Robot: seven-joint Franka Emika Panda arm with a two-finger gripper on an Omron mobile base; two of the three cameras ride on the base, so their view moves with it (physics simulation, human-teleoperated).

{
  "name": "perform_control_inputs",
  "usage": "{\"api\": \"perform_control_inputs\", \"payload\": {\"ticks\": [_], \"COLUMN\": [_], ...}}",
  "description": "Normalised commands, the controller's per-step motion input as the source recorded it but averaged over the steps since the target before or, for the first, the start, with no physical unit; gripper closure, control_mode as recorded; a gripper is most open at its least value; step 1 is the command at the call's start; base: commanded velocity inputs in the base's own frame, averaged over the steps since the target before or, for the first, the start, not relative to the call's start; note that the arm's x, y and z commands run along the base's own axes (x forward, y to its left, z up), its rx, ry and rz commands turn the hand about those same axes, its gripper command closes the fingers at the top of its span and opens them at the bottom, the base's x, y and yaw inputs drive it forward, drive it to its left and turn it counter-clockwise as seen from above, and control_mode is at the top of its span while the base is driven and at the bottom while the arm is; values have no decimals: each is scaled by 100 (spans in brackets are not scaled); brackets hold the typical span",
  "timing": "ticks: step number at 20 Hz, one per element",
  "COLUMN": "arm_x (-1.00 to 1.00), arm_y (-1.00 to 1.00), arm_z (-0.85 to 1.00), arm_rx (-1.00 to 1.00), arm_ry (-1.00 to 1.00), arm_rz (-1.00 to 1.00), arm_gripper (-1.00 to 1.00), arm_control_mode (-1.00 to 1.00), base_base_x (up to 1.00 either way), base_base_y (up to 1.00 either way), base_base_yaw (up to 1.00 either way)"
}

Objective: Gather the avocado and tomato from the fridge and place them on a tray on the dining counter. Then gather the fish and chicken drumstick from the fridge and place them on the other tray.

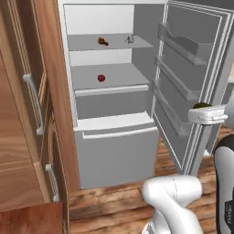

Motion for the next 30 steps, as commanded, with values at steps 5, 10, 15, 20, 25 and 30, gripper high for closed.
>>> {"api": "perform_control_inputs", "payload": {"ticks": [5, 10, 15, 20, 25, 30], "arm_x": [0, 0, 0, 0, 0, 0], "arm_y": [0, 0, 0, 0, 0, 0], "arm_z": [0, 0, 0, 0, 0, 0], "arm_rx": [0, 0, 0, 0, 0, 0], "arm_ry": [0, 0, 0, 0, 0, 0], "arm_rz": [0, 0, 0, 0, 0, 0], "arm_gripper": [100, 100, 100, 100, 100, 100], "arm_control_mode": [100, 100, 100, 100, 100, 100], "base_base_x": [-100, -27, 0, 0, 0, 0], "base_base_y": [-9, -2, 0, 0, 0, -9], "base_base_yaw": [3, -71, -100, -100, -100, -97]}}
